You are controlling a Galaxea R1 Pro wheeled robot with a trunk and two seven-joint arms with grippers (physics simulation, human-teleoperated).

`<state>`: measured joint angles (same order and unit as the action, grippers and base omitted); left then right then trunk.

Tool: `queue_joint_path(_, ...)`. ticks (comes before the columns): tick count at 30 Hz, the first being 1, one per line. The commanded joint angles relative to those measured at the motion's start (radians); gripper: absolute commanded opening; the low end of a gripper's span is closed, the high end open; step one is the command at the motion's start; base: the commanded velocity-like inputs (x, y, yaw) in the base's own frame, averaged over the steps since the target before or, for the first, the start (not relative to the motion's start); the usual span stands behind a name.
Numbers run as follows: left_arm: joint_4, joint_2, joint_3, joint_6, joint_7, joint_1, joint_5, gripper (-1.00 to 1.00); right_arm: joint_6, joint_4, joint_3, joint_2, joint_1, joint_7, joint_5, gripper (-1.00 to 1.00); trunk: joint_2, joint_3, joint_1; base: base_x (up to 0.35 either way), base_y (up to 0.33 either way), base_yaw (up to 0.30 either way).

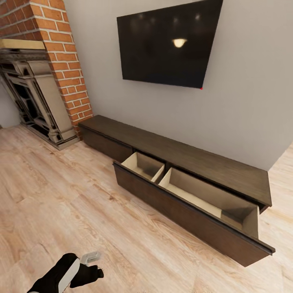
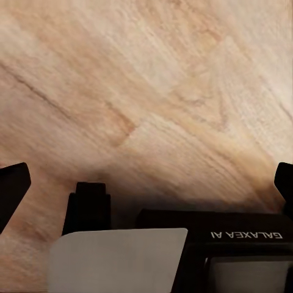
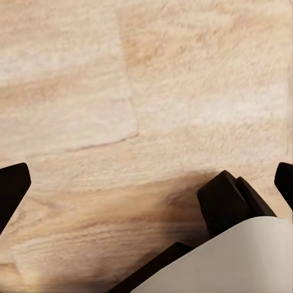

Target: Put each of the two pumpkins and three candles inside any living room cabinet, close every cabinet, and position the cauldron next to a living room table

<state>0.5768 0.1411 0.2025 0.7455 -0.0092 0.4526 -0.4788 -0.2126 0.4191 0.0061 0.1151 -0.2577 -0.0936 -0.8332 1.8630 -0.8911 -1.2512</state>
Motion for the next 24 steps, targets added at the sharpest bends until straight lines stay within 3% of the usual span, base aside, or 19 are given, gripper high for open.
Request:
queue_joint_path(1, 0.0, 0.0, 0.0, 0.0, 0.0, 0.0, 0.0, 1.0, 0.0, 0.0, 0.0, 0.0, 0.0, 0.0, 0.0, 1.0, 0.0, -0.001, 0.0, -0.194, -0.188, 0.28)
queue_joint_path(10, 0.0, 0.0, 0.0, 0.0, 0.0, 0.0, 0.0, 1.0, 0.001, 0.0, 0.0, 0.0, 0.0, 0.0, 0.0, 1.0, 0.0, -0.006, 0.0, -0.155, -0.174, 0.28)
queue_joint_path(24, 0.0, 0.0, 0.0, 0.0, 0.0, 0.0, 0.0, 1.0, 0.002, 0.001, 0.0, 0.0, 0.0, 0.0, 0.0, 1.0, 0.0, -0.014, 0.0, -0.008, -0.014, 0.28)
